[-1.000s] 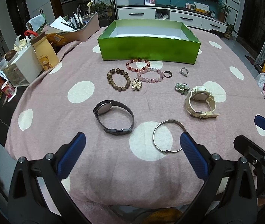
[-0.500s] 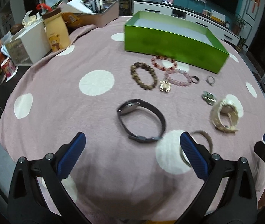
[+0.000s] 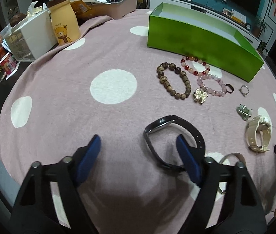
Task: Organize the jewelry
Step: 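Grasp the black band watch with the left tool while the right tool grasps the cream watch, then carry both watches into the green box and open both tools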
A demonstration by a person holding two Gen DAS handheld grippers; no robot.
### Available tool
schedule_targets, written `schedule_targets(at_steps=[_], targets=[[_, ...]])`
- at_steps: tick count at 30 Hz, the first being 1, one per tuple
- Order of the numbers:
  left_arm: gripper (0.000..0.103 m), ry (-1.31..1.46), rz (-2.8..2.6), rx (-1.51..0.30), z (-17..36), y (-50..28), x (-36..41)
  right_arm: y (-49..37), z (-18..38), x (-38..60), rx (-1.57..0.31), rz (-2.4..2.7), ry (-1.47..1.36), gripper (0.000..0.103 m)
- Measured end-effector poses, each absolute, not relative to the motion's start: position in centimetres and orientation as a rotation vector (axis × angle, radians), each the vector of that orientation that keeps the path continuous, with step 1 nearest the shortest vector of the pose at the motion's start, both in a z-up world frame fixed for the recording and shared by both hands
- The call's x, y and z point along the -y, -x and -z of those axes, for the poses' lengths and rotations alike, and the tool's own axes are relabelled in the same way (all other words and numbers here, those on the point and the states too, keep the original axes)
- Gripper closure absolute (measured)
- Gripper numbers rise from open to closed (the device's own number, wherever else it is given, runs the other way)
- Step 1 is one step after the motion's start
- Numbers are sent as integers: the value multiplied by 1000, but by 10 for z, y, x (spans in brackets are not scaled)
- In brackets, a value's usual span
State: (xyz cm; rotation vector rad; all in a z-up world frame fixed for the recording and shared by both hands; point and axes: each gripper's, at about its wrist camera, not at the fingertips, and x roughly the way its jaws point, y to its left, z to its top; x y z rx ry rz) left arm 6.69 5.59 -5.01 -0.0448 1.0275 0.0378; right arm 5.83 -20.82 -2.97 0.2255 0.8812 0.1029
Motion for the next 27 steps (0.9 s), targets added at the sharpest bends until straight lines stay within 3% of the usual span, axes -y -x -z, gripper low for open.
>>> schedule_targets(at_steps=[4,7,11,13,15,27], targets=[[51,37,-29,-1045,55,-72,-55,-72,33,201,-890,-121,-194,39],[58,25,-23,-1042,56,-74,-53,-80,37,194,-897,-126,-153,49],[84,13,-10,-1030,56,-76,-53,-89,44,188,-914,-123,-111,65],[88,9,-3,-1023,55,-77,-52,-90,47,186,-917,-129,-97,78],[89,12,4,-1015,55,-77,-52,-89,48,184,-904,-136,-84,85],[92,36,66,-956,40,-73,-48,-77,32,202,-846,-150,-153,87]])
